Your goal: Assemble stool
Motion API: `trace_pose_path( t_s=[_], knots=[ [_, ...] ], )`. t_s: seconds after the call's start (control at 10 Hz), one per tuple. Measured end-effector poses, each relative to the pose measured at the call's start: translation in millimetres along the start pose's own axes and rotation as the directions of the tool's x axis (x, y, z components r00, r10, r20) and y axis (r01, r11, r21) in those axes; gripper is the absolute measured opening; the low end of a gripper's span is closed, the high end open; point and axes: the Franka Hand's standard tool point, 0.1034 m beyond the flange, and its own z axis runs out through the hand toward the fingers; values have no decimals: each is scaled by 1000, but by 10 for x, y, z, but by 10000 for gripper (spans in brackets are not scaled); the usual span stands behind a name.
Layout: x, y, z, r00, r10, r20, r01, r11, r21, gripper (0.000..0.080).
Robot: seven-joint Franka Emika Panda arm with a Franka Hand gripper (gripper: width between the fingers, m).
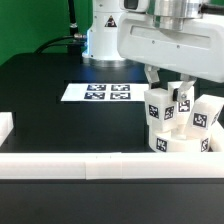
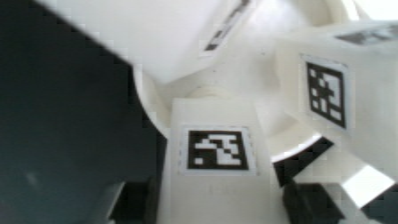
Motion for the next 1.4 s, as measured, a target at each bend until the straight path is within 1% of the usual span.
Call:
trace_pose_path(
  t_s=[0.1, 0.3, 0.5, 0.7, 0.8, 0.9, 1.0, 1.1, 1.2, 1.3, 1.4],
  knots=[
    [13, -16, 4, 993, 118, -4, -118, 993, 31, 337],
    [6, -47, 4, 966, 258, -2, -258, 964, 60, 337],
    [-6, -55, 2, 945, 328, 10, -328, 943, 63, 337],
    [-20, -66, 0, 902, 431, 30, -432, 899, 65, 337],
    [-27, -73, -2, 865, 500, 43, -501, 863, 66, 337],
    [-16, -69, 3, 805, 590, 63, -593, 801, 78, 337],
    [-4, -69, 8, 708, 700, 92, -706, 701, 99, 337],
    [5, -63, 11, 634, 764, 119, -773, 623, 122, 337],
    [5, -65, 10, 590, 795, 139, -807, 577, 127, 337],
    [38, -45, 11, 514, 841, 171, -858, 502, 112, 337],
    [67, -41, 13, 454, 871, 187, -891, 443, 101, 337]
  ],
)
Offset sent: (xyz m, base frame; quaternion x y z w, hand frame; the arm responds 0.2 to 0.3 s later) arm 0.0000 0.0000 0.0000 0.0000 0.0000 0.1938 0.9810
